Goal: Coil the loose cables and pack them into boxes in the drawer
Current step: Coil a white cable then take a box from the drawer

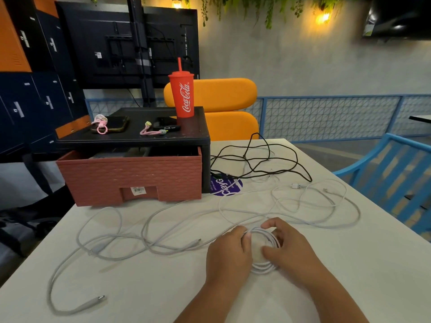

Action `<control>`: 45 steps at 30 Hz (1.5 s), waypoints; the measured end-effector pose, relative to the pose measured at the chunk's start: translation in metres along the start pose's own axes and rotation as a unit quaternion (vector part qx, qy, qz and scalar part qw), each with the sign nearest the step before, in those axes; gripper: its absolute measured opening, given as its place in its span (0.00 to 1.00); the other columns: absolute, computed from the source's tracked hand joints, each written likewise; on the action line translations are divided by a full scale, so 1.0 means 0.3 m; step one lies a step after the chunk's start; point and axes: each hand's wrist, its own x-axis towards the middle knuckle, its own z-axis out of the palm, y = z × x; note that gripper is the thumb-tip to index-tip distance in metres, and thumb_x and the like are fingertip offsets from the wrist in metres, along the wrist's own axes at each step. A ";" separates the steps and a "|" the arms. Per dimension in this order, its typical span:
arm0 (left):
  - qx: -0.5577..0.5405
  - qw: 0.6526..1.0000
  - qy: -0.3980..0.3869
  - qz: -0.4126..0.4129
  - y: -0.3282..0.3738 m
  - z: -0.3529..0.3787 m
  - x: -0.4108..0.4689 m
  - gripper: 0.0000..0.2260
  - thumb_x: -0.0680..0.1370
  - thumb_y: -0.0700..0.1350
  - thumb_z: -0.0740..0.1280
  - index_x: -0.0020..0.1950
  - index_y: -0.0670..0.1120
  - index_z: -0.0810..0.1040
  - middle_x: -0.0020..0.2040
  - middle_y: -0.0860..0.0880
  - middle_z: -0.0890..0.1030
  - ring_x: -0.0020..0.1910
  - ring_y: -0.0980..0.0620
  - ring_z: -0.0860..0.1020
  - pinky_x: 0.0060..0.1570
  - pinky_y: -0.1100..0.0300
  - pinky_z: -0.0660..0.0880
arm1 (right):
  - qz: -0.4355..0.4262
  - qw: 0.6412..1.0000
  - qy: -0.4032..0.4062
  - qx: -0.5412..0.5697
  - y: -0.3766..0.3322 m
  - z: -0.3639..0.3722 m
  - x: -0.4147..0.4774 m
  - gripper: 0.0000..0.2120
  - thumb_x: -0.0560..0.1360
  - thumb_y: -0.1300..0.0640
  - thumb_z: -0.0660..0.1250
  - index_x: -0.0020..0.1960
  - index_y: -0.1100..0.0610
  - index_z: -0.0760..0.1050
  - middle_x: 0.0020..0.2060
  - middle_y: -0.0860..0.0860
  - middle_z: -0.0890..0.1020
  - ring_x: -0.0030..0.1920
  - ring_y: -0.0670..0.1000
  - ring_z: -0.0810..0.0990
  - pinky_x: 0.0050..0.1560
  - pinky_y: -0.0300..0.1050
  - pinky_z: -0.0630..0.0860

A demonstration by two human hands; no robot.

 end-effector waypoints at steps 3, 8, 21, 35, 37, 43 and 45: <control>0.082 0.996 -0.023 0.026 -0.009 0.012 0.006 0.21 0.73 0.56 0.46 0.48 0.50 0.75 0.44 0.48 0.81 0.47 0.46 0.77 0.45 0.55 0.67 | -0.035 0.998 0.011 -0.049 0.019 -0.013 0.000 0.12 0.61 0.60 0.69 0.42 0.48 0.74 0.35 0.46 0.78 0.31 0.40 0.73 0.33 0.30 0.68; 0.126 0.990 0.009 0.055 -0.011 0.025 0.012 0.22 0.71 0.57 0.48 0.47 0.54 0.80 0.40 0.53 0.80 0.41 0.49 0.79 0.40 0.53 0.73 | -0.058 0.995 0.035 -0.076 0.059 -0.039 0.015 0.13 0.64 0.64 0.72 0.40 0.47 0.77 0.44 0.43 0.78 0.46 0.36 0.74 0.42 0.22 0.65; 0.135 0.960 -0.224 0.095 0.012 -0.021 -0.004 0.49 0.59 0.76 0.43 0.76 0.54 0.54 0.75 0.58 0.58 0.72 0.55 0.54 0.68 0.55 0.50 | -0.030 0.991 -0.046 -0.124 0.110 -0.074 0.002 0.13 0.73 0.53 0.66 0.55 0.40 0.77 0.56 0.41 0.74 0.60 0.45 0.68 0.65 0.41 0.59; 0.141 0.967 -0.198 0.077 0.015 0.003 -0.020 0.46 0.59 0.74 0.47 0.75 0.56 0.56 0.74 0.58 0.59 0.73 0.54 0.54 0.72 0.53 0.49 | 0.004 0.998 0.026 0.052 0.098 -0.080 -0.013 0.13 0.75 0.64 0.62 0.46 0.47 0.79 0.51 0.44 0.80 0.57 0.48 0.76 0.64 0.47 0.69; 0.144 0.966 -0.200 0.078 0.015 0.004 -0.022 0.46 0.60 0.74 0.46 0.75 0.56 0.54 0.74 0.58 0.59 0.73 0.54 0.53 0.72 0.52 0.48 | -0.003 0.998 0.042 0.038 0.104 -0.079 -0.011 0.14 0.76 0.64 0.61 0.45 0.45 0.78 0.50 0.43 0.80 0.57 0.48 0.76 0.63 0.46 0.69; 0.133 0.968 -0.194 0.084 0.017 -0.003 -0.027 0.46 0.61 0.74 0.48 0.76 0.55 0.50 0.73 0.58 0.60 0.72 0.55 0.55 0.72 0.54 0.49 | -0.015 0.998 0.048 0.041 0.102 -0.071 -0.015 0.10 0.78 0.59 0.62 0.47 0.47 0.79 0.50 0.43 0.80 0.55 0.45 0.77 0.55 0.37 0.69; 0.130 0.970 -0.183 0.090 0.019 -0.005 -0.029 0.46 0.61 0.74 0.49 0.76 0.55 0.51 0.72 0.58 0.62 0.71 0.56 0.57 0.71 0.55 0.50 | -0.020 0.998 0.046 0.048 0.102 -0.072 -0.014 0.09 0.78 0.57 0.61 0.48 0.47 0.79 0.50 0.43 0.80 0.55 0.43 0.77 0.51 0.32 0.69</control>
